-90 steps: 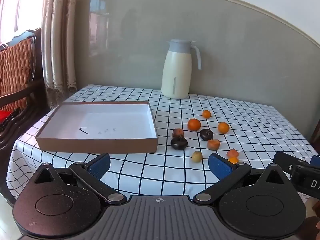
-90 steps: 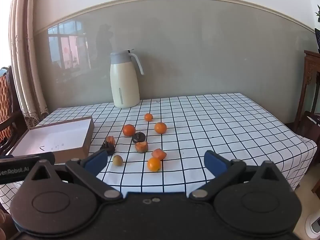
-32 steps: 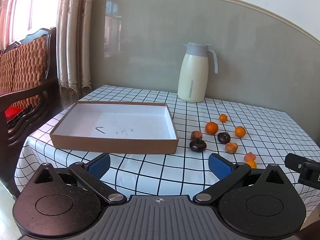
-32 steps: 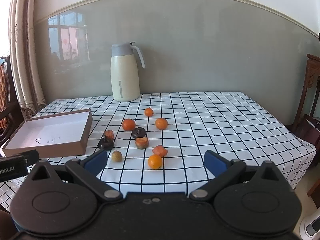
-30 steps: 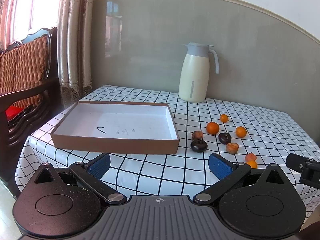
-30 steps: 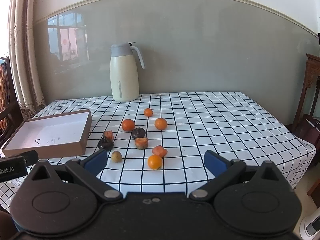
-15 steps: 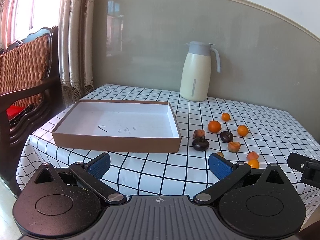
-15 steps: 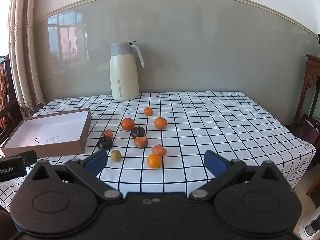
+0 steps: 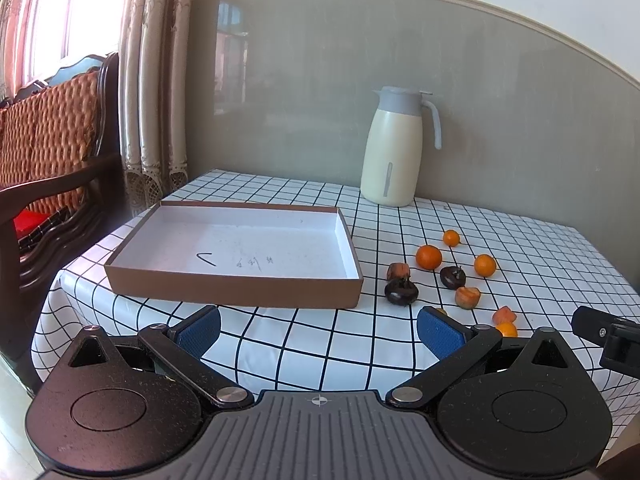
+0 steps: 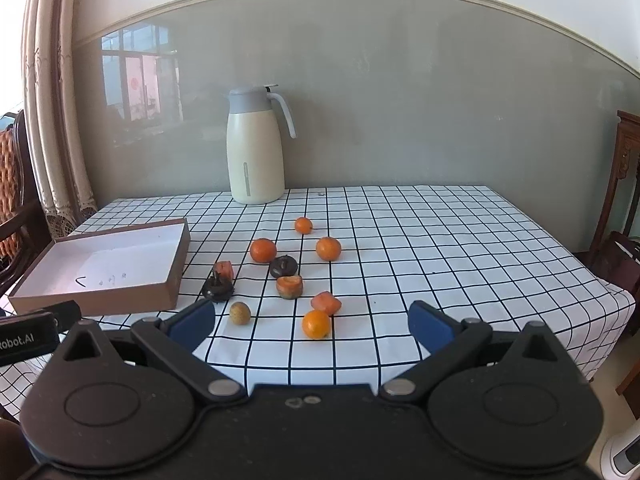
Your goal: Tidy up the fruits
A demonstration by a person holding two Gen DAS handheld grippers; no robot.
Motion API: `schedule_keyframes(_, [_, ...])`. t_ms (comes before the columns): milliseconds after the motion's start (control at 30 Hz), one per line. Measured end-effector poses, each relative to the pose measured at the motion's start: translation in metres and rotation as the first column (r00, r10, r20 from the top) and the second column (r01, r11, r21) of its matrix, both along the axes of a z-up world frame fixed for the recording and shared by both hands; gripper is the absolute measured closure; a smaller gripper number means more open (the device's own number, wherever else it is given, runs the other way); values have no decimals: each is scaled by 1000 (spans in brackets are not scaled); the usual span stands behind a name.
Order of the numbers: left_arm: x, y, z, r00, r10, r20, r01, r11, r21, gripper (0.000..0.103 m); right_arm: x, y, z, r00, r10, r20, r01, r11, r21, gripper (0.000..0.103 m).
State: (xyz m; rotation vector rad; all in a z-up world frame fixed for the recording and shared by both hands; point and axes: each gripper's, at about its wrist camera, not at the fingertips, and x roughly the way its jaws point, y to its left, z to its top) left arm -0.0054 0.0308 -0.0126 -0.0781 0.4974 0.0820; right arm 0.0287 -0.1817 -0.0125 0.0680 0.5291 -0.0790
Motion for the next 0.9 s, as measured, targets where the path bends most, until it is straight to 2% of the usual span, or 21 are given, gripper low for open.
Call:
schedule_keyframes(400, [1,0,1,1000,-5,6,5,1000,7,0,1,1,-1,1000,1,1,-1,1000,4,6])
schedule_keyframes(900, [11,-12,-8,998,-63,-10,63,998,25,0,4,-13,-14,1000,-14,-16,15,1000,26,6])
